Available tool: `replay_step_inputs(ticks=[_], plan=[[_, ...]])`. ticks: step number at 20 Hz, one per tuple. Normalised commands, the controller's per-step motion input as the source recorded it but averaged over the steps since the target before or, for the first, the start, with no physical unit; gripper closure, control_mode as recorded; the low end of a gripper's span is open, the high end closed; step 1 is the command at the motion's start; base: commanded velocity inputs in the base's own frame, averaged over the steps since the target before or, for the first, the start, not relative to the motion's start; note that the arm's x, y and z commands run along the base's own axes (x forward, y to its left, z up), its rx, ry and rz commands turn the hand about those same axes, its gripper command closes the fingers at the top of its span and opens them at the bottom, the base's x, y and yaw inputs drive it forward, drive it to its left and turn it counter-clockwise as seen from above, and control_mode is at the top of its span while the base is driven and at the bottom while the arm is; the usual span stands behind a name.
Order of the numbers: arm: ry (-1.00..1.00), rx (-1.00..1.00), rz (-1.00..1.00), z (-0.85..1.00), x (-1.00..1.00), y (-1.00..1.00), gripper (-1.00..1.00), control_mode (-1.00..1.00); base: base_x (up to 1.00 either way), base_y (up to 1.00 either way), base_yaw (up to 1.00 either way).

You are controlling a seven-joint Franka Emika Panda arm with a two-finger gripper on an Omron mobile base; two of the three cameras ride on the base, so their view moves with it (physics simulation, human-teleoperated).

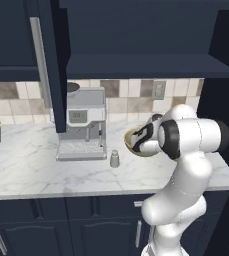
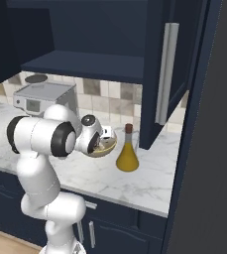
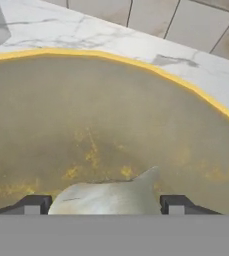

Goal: Retrieve the bottle and the shaker from the cabinet and place them next to the mixing bowl on the counter. Then add garlic from the fridge to the mixing bowl.

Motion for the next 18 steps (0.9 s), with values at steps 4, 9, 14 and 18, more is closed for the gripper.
replay_step_inputs(ticks=[4,9,14,18], plan=[[0.04,0.0,0.0,-0.08,0.26,0.19,1.0,-1.0,0.0,0.0,0.0],[0.01,0.0,0.0,0.0,0.26,0.1,-1.0,-1.0,0.0,0.0,0.0],[-0.01,0.02,0.0,0.06,0.0,0.0,-1.0,-1.0,0.0,0.0,0.0],[-0.07,0.03,0.0,0.27,-0.28,0.0,-1.0,-1.0,0.0,0.0,0.0]])
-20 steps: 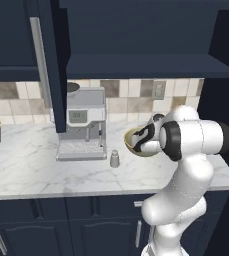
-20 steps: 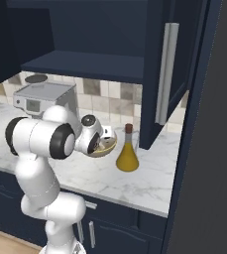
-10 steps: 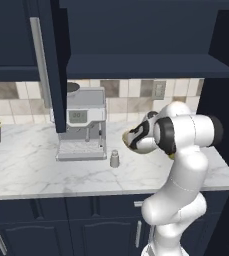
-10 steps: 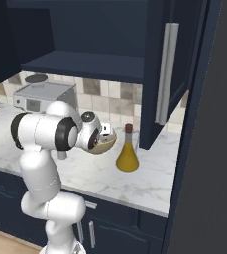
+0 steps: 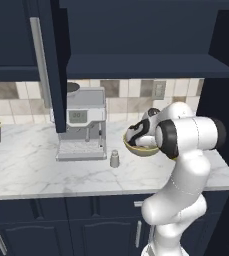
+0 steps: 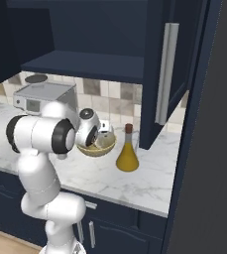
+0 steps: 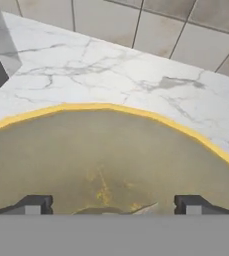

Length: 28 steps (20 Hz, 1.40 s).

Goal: Retrieve the bottle and the shaker from the cabinet and place them next to the mixing bowl on the counter. Then add garlic from the fridge to the mixing bowl.

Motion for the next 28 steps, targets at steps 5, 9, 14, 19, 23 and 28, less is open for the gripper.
replay_step_inputs(ticks=[5,9,14,19,23,28], plan=[[-0.12,0.05,0.0,0.32,-0.49,-0.01,-1.0,-1.0,0.0,0.0,0.0],[-0.12,0.04,0.0,0.42,-0.88,-0.12,-1.0,-1.0,0.0,0.0,0.0],[-0.06,0.02,0.0,0.46,-1.0,-0.05,-1.0,-1.0,0.0,0.0,0.0],[-0.03,0.0,0.0,0.83,-0.98,0.0,-1.0,-1.0,0.0,0.0,0.0],[0.0,0.0,0.0,0.91,-0.94,0.0,-1.0,-1.0,0.0,0.0,0.0],[0.0,0.01,0.0,0.59,-1.0,0.0,-1.0,-1.0,0.0,0.0,0.0]])
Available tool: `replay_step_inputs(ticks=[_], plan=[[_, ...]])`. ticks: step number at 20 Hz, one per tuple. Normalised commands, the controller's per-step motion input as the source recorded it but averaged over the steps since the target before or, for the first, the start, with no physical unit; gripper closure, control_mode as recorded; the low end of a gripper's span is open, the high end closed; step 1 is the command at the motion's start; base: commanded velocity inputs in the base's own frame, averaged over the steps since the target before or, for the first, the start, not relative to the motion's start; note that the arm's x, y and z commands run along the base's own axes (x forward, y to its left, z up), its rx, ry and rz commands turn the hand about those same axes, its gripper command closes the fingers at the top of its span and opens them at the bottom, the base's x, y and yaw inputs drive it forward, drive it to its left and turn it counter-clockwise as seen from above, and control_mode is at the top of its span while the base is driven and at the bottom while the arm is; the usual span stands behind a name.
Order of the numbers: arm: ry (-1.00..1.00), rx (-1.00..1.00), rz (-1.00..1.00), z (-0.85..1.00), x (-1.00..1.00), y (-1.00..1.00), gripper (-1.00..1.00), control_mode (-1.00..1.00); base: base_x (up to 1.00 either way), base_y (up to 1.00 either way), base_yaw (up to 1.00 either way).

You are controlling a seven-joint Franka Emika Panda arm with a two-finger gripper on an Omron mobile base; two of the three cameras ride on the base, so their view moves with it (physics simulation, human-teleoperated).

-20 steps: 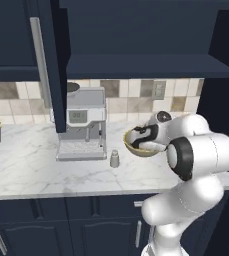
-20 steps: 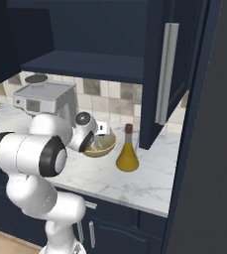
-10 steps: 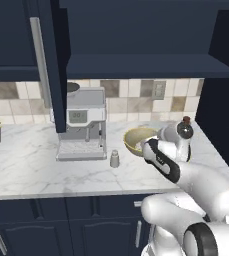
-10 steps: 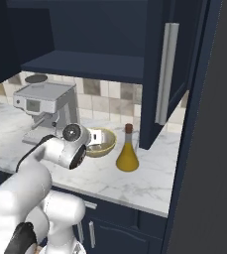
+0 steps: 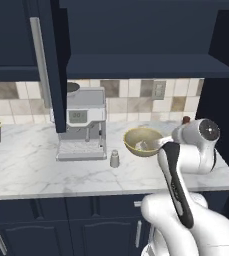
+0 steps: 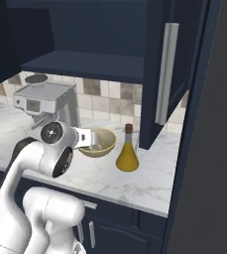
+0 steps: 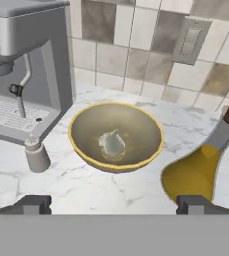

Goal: Retrieve the bottle and the shaker from the cabinet and place them next to the mixing bowl on the counter. Then add garlic from the fridge to the mixing bowl.

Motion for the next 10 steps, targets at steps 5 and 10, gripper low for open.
replay_step_inputs(ticks=[5,10], plan=[[0.0,0.01,0.0,0.5,-0.91,0.0,-1.0,-1.0,0.0,0.0,0.0],[-0.03,0.0,-0.01,0.02,-0.66,0.0,-1.0,-1.0,0.0,0.0,0.0]])
